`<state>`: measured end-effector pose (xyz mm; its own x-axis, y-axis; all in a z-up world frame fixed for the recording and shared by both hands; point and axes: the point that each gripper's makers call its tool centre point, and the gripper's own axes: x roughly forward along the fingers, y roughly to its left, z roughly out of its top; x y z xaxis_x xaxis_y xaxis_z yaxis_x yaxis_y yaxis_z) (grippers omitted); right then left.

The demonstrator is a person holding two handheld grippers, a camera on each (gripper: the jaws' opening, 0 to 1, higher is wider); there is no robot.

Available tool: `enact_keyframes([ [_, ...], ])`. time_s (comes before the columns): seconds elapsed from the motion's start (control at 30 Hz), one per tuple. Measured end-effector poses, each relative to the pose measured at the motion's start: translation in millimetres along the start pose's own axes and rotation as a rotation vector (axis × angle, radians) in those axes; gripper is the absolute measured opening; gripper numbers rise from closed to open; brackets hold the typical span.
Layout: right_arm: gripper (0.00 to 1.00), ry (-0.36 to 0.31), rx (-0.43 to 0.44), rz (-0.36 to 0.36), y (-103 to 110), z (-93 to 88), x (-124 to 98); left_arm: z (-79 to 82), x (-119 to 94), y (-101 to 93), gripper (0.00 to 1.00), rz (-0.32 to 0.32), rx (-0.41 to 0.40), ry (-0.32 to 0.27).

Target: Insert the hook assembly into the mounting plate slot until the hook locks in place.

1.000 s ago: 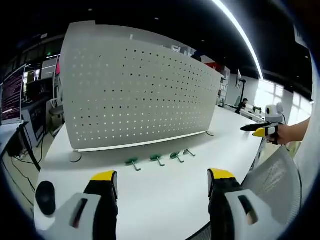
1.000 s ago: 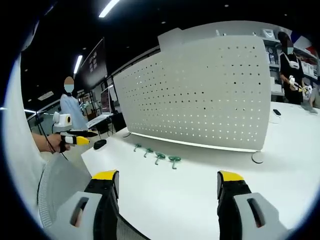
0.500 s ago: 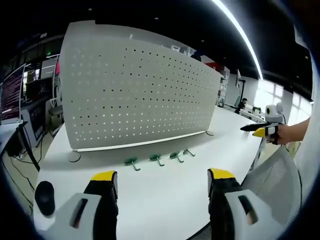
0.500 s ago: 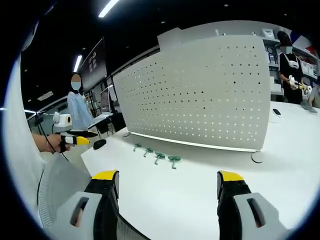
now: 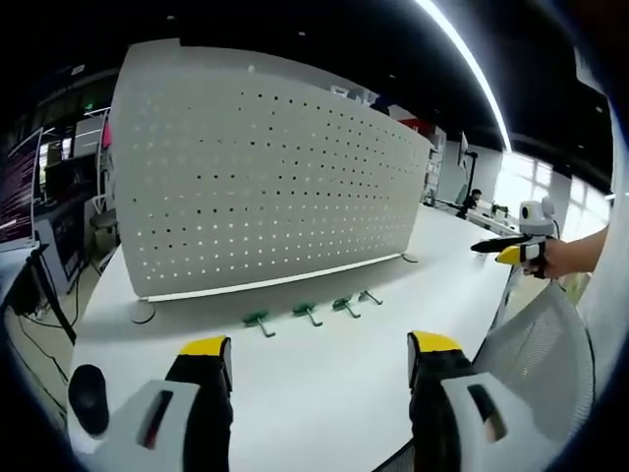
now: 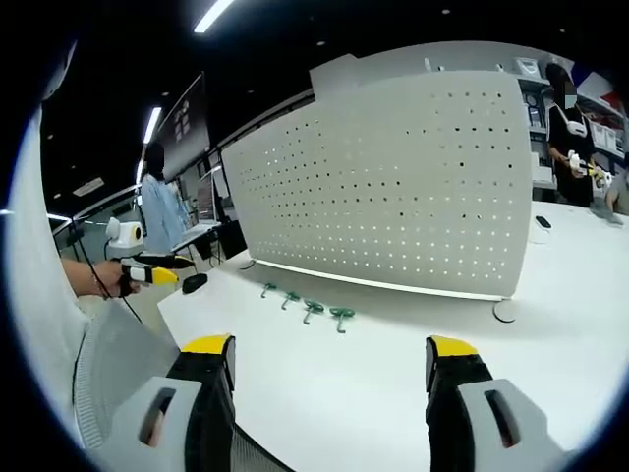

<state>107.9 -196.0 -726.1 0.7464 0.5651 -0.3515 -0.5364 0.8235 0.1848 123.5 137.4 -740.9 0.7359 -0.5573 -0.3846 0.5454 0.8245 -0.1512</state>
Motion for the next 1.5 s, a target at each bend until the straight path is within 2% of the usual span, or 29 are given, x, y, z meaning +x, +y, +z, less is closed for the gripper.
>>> enact_keyframes([
  [0.4,0.77,-0.004,0.009,-0.004,-1.4,-2.0,0.7,1.7,21.0,0.7,0.76,-0.096,0.114,0.095],
  [0.6,0.77,0.001,0.009,-0.002,-0.9,-3.4,2.1,-3.0,31.2,8.2,0.77,-0.134,0.199,0.160],
  [0.67,0.77,0.003,0.011,-0.002,-0.5,-4.7,2.5,-7.4,34.1,14.4,0.78,-0.137,0.253,0.198],
  [0.77,0.77,0.006,0.014,-0.004,0.1,-6.2,2.2,-5.1,38.8,17.9,0.78,-0.153,0.263,0.201],
  [1.1,0.77,0.019,0.010,-0.004,1.1,-9.2,0.7,-13.6,55.4,31.0,0.78,-0.216,0.365,0.291],
  [1.5,0.77,0.024,0.007,-0.009,1.8,-10.5,-1.1,-14.0,78.7,39.7,0.79,-0.296,0.436,0.350],
])
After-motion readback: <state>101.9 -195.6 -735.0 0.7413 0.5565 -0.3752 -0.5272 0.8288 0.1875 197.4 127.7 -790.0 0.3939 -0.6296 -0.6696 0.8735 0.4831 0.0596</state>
